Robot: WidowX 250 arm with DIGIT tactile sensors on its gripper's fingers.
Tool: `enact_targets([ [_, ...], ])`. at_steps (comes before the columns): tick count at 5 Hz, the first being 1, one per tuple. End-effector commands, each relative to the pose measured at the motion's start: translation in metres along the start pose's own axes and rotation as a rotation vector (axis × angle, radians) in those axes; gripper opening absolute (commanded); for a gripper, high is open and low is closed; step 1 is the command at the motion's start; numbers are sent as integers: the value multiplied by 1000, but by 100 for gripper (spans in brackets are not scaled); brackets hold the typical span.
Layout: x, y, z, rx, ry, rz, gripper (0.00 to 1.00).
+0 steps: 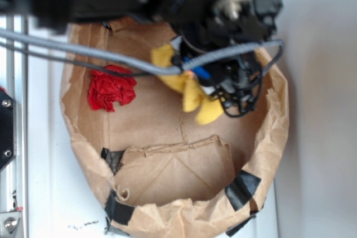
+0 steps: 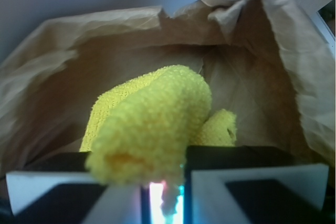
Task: Grab the yellow cloth.
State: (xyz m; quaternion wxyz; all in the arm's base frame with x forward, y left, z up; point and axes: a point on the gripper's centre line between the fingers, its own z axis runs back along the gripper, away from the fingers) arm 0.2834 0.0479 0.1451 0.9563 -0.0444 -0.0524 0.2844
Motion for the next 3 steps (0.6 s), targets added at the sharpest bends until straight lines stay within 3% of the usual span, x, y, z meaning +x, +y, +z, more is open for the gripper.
enact_targets([
  [1,25,13,31,-14,51,-312,0],
  [2,20,8,36,25,62,-444,0],
  [3,20,8,36,25,62,-444,100],
])
